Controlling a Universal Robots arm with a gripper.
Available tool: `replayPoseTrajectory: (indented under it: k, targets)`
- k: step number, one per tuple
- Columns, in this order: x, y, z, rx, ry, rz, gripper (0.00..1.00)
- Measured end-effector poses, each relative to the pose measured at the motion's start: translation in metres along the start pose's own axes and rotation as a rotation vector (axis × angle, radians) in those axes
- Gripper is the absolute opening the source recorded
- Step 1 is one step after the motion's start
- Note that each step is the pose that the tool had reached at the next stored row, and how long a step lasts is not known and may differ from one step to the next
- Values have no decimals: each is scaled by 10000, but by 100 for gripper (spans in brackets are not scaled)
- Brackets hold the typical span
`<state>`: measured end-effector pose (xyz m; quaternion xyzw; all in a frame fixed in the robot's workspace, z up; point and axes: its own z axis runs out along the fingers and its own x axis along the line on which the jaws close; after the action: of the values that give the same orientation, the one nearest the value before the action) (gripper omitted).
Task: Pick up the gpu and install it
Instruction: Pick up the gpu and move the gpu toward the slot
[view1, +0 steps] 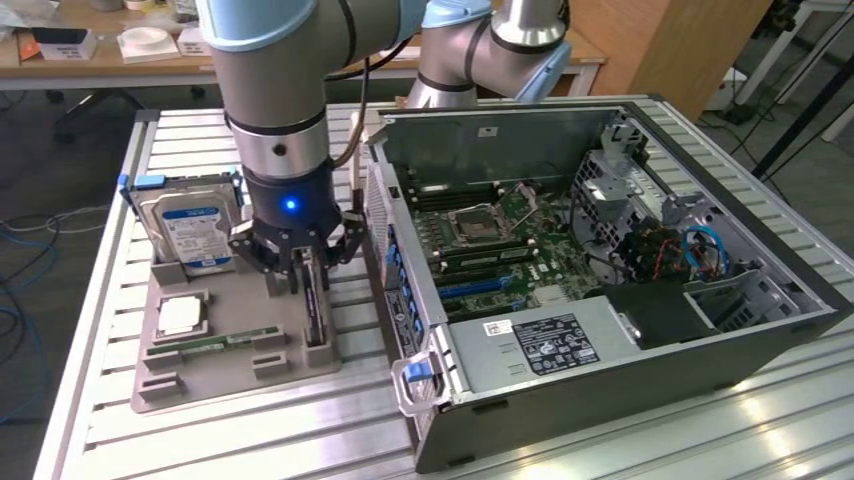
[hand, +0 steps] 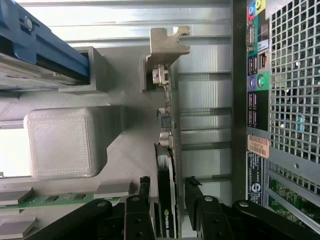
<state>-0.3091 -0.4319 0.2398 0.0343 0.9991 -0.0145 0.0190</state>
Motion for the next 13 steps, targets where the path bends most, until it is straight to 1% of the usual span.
replayPoseTrajectory:
  k: [13]
  targets:
    - [-6, 2, 29, -1, -1, 2, 41]
